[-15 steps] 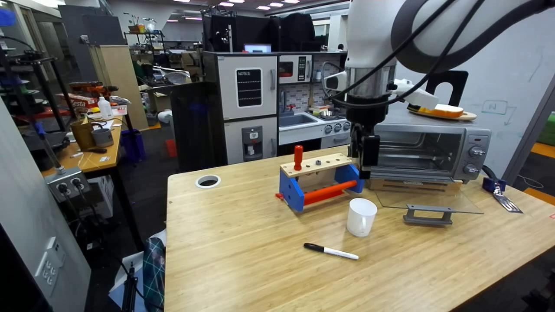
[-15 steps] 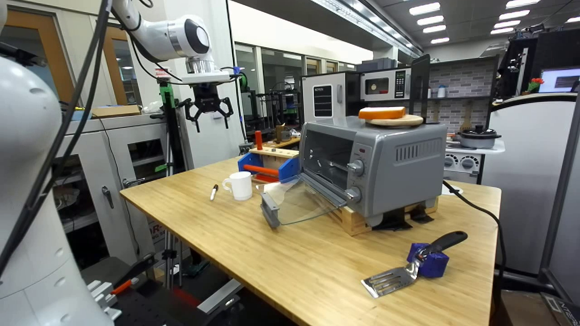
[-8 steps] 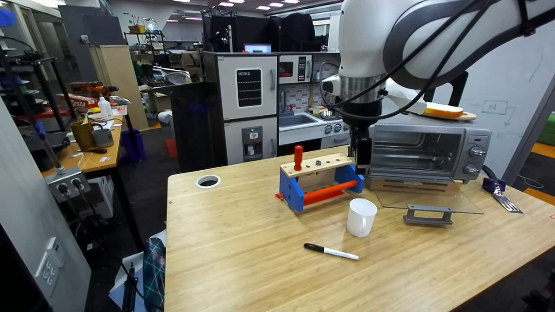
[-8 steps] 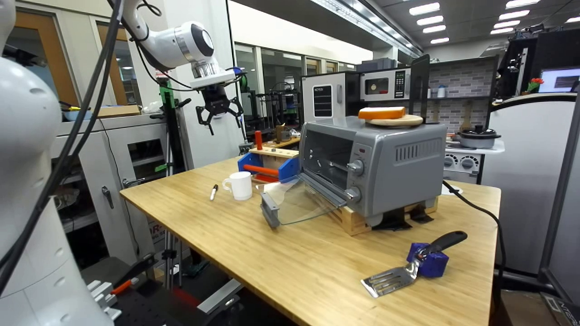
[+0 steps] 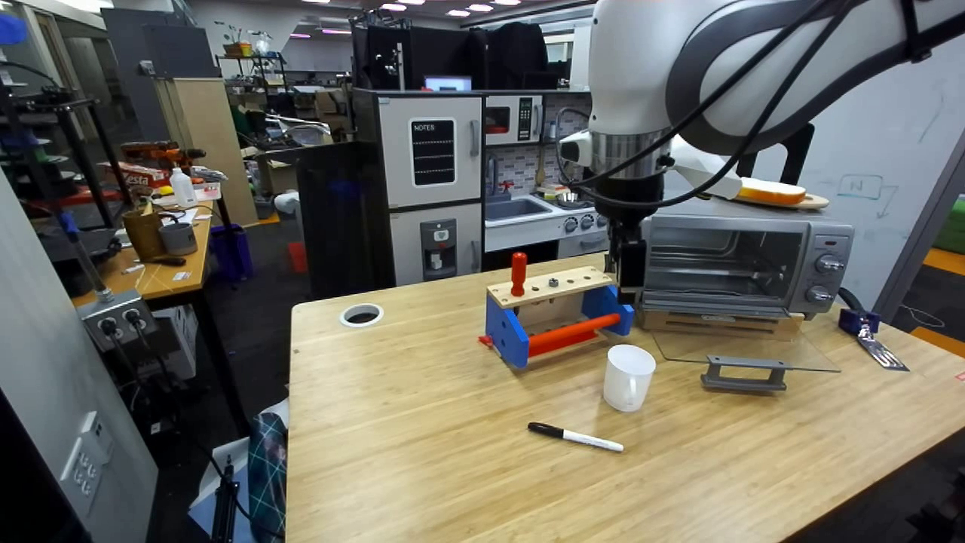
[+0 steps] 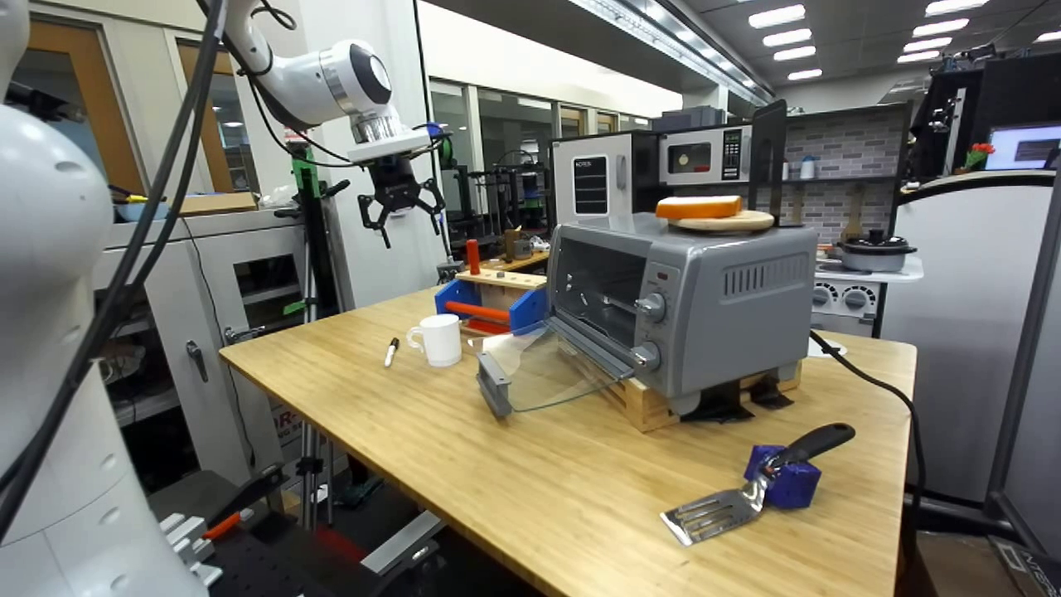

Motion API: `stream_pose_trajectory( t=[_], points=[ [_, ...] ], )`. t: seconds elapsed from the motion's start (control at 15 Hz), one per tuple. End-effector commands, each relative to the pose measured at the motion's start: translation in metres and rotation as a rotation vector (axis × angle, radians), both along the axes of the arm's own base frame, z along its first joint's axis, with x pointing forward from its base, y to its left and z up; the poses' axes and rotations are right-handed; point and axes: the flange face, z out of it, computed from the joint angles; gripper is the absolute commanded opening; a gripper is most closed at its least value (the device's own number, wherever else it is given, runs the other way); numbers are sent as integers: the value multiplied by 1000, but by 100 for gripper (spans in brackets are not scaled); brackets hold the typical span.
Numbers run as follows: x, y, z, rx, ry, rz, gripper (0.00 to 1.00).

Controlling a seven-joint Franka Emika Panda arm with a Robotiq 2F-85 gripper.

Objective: Put the marker in the mug

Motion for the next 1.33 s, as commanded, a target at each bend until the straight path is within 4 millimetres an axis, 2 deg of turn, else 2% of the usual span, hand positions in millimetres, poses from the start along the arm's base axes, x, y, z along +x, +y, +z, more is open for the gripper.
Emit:
stream_pose_trajectory(
  t=[0.0,0.2,0.4,0.73,1.0,1.27],
  points=[
    [2,9,3,44,10,35,100],
    [0,29,3,102,15,62,100],
    [-7,49,-11,119,55,107,100],
    [-10,64,-50,120,142,157,100],
    [-2,69,-80,130,201,171,100],
    [2,86,-107,129,258,226,100]
  ],
)
